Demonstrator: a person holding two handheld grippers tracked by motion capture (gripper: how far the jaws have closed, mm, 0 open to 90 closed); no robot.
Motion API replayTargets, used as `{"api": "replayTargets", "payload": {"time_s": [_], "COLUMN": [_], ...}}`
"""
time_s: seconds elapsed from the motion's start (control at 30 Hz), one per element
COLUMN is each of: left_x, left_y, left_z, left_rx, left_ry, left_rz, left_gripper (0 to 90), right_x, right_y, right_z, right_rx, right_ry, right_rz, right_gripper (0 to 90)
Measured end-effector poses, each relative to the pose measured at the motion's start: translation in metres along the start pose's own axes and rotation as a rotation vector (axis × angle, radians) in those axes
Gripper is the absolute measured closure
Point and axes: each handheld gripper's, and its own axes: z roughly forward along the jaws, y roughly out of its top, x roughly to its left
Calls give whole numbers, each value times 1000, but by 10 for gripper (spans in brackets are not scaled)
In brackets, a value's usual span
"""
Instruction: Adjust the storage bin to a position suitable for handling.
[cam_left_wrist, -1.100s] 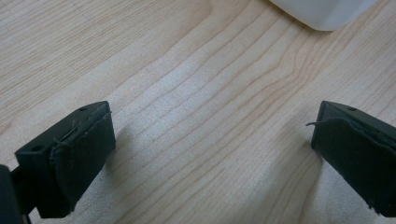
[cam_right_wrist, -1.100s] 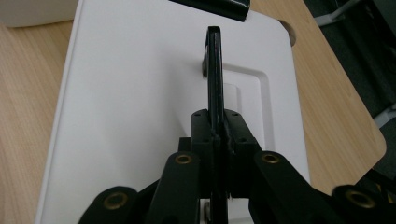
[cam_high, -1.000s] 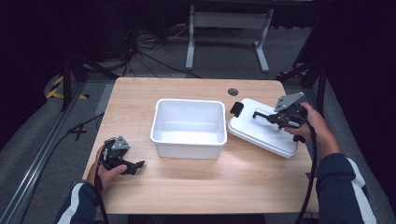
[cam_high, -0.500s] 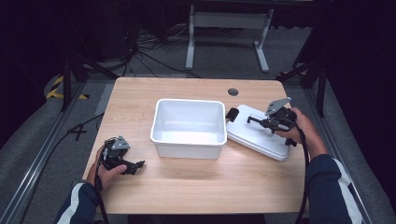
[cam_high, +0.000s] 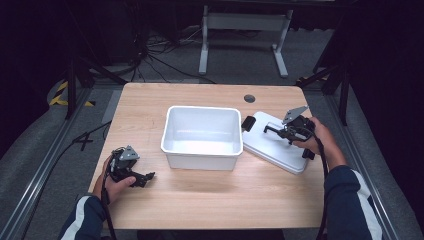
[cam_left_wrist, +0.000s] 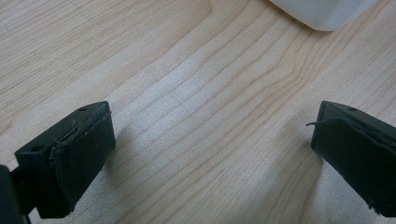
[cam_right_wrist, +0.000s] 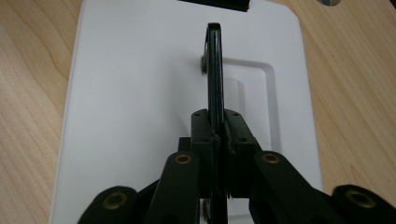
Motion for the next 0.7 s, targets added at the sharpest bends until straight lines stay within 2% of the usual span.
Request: {"api": "replayTargets", "payload": {"time_s": [0.2, 0.37, 0.43, 0.5, 0.57, 0.7], "left_x": [0, 0, 0, 0, 0, 0], "left_y": [0, 0, 0, 0, 0, 0], "left_z": [0, 0, 0, 0, 0, 0], "left_rx": [1, 1, 1, 1, 1, 1], "left_ry": [0, 1, 1, 0, 1, 1], "left_rz": [2, 2, 2, 2, 2, 2], "left_gripper": [1, 1, 2, 1, 2, 1], "right_x": [-2, -3, -3, -2, -3, -3], "right_y": [-3, -3, -2, -1, -2, -4], "right_z": [0, -8, -11, -12, -12, -13], "right_rx": [4, -34, -53, -57, -72, -71], "right_ry": [2, -9, 3, 3, 30, 22], "right_rz": [22, 47, 50, 54, 67, 83], "right_gripper": [835, 801, 784, 770, 758, 725]}}
